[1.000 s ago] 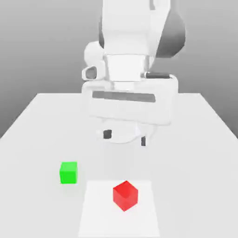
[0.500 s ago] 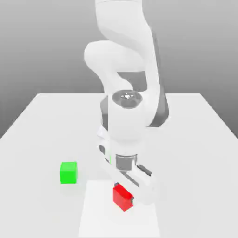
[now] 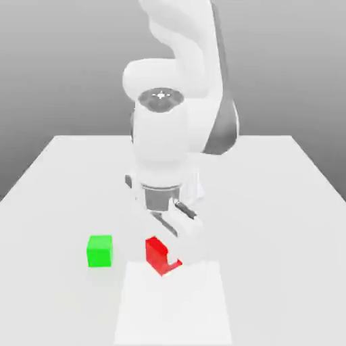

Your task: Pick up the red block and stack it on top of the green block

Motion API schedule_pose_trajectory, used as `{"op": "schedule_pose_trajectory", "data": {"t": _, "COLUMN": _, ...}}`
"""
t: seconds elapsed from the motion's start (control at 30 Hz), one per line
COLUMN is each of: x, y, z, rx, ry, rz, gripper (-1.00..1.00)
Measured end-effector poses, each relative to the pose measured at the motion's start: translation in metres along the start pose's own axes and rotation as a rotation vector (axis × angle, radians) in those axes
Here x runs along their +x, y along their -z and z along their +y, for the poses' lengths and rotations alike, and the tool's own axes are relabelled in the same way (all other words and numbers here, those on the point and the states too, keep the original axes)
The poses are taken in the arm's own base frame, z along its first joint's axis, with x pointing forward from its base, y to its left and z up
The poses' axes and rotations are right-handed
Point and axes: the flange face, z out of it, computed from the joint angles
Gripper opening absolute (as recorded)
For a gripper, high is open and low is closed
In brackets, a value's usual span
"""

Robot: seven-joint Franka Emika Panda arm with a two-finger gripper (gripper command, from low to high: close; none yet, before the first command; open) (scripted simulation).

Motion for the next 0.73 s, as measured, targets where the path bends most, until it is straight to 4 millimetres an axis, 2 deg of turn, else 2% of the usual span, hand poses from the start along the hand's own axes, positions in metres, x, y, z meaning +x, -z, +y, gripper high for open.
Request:
{"op": "schedule_pose_trajectory", "data": {"t": 0.17, "x": 0.06, "y": 0.012, "z": 0.02, "rx": 0.0, "ry": -0.128, "rz": 0.0, "gripper": -1.0}}
{"op": "schedule_pose_trajectory", "data": {"t": 0.33, "x": 0.116, "y": 0.021, "z": 0.05, "rx": 0.0, "ry": -0.27, "rz": 0.0, "gripper": -1.0}}
{"op": "schedule_pose_trajectory", "data": {"t": 0.43, "x": 0.128, "y": 0.007, "z": 0.056, "rx": 0.0, "ry": -0.301, "rz": 0.001, "gripper": -1.0}}
{"op": "schedule_pose_trajectory", "data": {"t": 0.6, "x": 0.129, "y": -0.032, "z": 0.057, "rx": 0.0, "ry": -0.305, "rz": 0.001, "gripper": -1.0}}
{"op": "schedule_pose_trajectory", "data": {"t": 0.63, "x": 0.128, "y": -0.04, "z": 0.058, "rx": 0.0, "ry": -0.303, "rz": 0.001, "gripper": 1.0}}
{"op": "schedule_pose_trajectory", "data": {"t": 0.73, "x": 0.128, "y": -0.04, "z": 0.058, "rx": 0.0, "ry": -0.303, "rz": 0.001, "gripper": 1.0}}
